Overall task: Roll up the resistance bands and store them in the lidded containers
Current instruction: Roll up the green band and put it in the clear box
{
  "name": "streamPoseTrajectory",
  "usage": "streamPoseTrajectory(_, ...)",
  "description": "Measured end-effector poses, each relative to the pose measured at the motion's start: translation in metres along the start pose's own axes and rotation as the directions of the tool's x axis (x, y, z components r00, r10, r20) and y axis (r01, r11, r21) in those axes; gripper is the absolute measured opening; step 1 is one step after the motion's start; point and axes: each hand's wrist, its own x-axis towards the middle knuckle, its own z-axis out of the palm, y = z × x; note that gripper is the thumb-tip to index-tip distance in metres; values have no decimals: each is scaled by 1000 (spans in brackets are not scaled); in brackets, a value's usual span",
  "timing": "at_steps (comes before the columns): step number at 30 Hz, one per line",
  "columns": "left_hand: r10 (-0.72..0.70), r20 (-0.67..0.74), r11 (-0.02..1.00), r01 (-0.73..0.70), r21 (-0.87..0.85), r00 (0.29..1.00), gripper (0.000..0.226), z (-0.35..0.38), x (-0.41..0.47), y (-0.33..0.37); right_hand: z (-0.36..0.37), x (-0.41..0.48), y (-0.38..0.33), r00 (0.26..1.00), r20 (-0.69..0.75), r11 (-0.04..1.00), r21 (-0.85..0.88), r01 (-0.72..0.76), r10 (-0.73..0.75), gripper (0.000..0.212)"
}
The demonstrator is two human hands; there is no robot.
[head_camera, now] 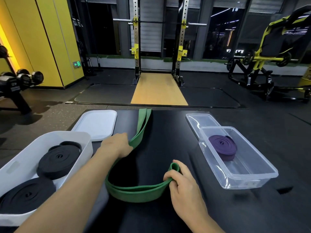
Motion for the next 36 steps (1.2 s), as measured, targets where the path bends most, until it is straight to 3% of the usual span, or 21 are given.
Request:
streamPoseTrajectory(9,201,26,978,-199,-60,979,33,12,49,28,5,36,11,986,67,986,-49,156,-153,24)
streamPoseTrajectory(17,284,-7,954,-284,-94,959,44,9,33,-2,26,122,8,998,-59,998,61,1,3,39)
streamPoseTrajectory(22,313,-9,939,-311,-149,950,47,12,23,-6,49,169,-11,998,2,998,8,-62,62,44)
streamPoseTrajectory(27,241,35,962,-234,-138,970,40,10,38,12,73,179,-20,994,106,999,43,-34,30,45)
streamPoseTrajectory(31,159,-48,969,-165,-182,986,32,9,62,26,68,181,-14,992,117,973,219,-73,48,43)
streamPoseTrajectory(36,324,-56,910,-327,-255,945,28,9,56,24,65,190,-17,987,0,944,290,-156,163,65)
